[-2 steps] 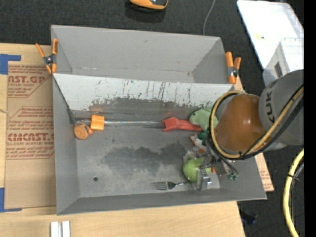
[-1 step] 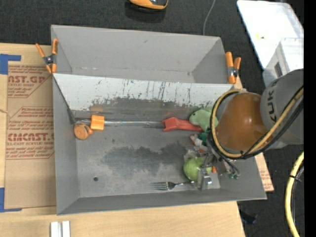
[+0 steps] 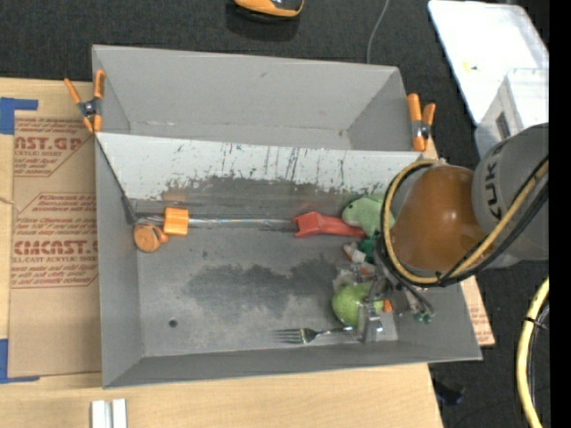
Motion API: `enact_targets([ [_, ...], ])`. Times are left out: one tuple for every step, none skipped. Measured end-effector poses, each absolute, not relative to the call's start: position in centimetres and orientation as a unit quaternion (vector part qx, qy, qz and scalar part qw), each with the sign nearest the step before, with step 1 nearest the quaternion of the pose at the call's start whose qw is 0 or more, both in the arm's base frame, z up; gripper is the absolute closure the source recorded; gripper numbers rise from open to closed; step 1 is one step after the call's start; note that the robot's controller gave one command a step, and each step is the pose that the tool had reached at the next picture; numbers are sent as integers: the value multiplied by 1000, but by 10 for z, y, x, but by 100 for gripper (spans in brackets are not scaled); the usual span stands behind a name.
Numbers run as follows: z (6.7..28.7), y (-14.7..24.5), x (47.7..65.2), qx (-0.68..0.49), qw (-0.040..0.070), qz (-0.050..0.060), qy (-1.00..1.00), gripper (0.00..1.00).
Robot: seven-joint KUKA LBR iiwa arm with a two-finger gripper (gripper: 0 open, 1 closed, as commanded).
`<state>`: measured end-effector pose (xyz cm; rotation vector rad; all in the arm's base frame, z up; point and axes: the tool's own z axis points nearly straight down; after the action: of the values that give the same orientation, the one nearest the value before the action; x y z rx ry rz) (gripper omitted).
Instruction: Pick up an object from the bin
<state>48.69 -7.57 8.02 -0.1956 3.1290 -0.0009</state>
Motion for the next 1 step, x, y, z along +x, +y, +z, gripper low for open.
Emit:
enact_targets([
  [82,-75,487,-62,3,0,998,100],
])
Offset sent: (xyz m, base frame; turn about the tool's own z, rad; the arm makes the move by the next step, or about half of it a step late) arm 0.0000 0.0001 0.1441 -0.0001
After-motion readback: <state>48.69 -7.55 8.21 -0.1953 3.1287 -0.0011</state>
